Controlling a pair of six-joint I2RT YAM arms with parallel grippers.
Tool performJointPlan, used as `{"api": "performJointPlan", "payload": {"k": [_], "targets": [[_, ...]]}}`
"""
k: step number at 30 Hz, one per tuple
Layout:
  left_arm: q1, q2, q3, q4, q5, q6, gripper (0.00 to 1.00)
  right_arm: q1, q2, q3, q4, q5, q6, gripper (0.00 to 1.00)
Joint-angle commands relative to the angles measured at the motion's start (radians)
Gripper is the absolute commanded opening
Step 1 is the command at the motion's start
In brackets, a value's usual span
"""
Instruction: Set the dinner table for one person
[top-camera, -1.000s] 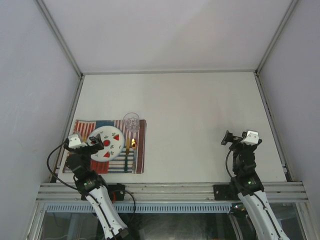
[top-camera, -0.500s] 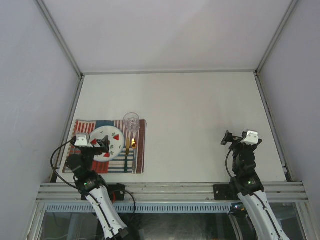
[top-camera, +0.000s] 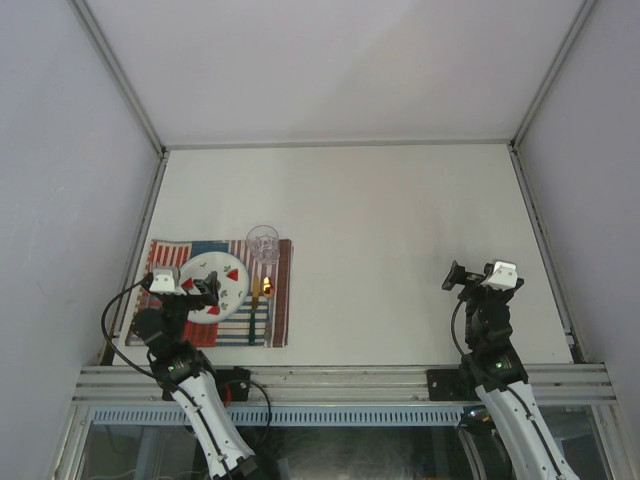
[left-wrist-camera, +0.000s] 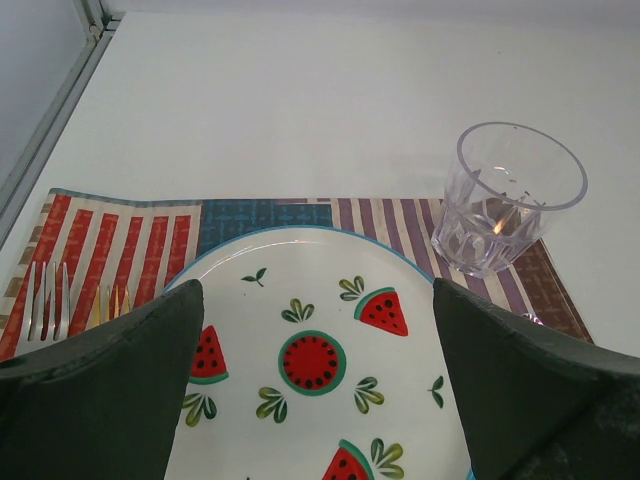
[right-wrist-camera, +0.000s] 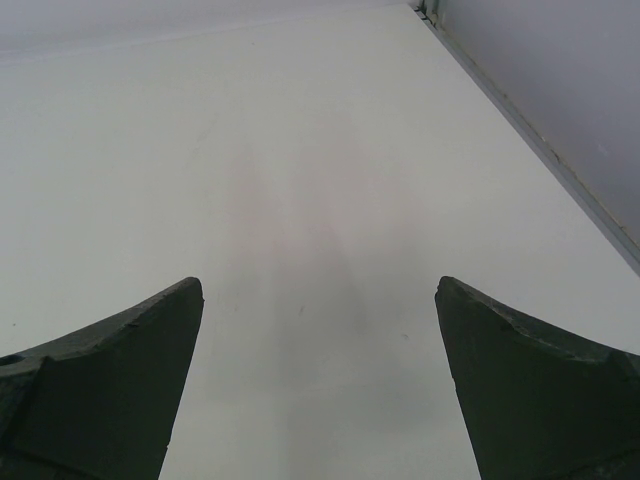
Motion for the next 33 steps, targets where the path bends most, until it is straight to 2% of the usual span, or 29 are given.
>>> {"api": "performJointPlan", "payload": {"k": [1,5,8,10,15,18,23,27,30,33], "targets": [[0.002,-0.191,-0.085,0.017,0.022,0.022,1.0,-0.005,-0.079,-0.049,-0.067,-0.006,0.016,1.0],[0.002,-0.175,-0.082,0.03,0.031,0.021,1.0,-0.005,-0.079,-0.05,-0.066,-0.006,0.015,1.0],[0.002,-0.12,-0.049,0.02,-0.162,-0.04,1.0,-0.005,-0.079,-0.05,-0.066,-0.005,0.016,1.0],[0.001,-0.037,-0.047,0.063,-0.217,-0.067,1.0,-0.005,-0.079,-0.05,-0.067,-0.006,0.016,1.0],[0.002,0.174,-0.013,0.153,-0.162,-0.036,1.0,-0.005,-0.079,-0.049,-0.067,-0.006,0.016,1.0],[0.002,0.121,-0.033,0.159,-0.065,-0.01,1.0,-0.005,-0.079,-0.05,-0.066,-0.005,0.016,1.0],[0.002,-0.223,-0.094,0.02,-0.093,-0.04,1.0,-0.005,-0.079,-0.05,-0.066,-0.006,0.015,1.0],[0.0,-0.106,-0.071,0.053,-0.089,-0.016,1.0,-0.006,-0.079,-0.049,-0.066,-0.009,0.016,1.0],[0.0,-0.078,-0.074,0.08,-0.012,0.005,1.0,-0.006,-0.079,-0.049,-0.066,-0.007,0.015,1.0],[0.0,-0.078,-0.074,0.081,0.0,0.008,1.0,-0.006,-0.079,-0.05,-0.066,-0.007,0.016,1.0]]}}
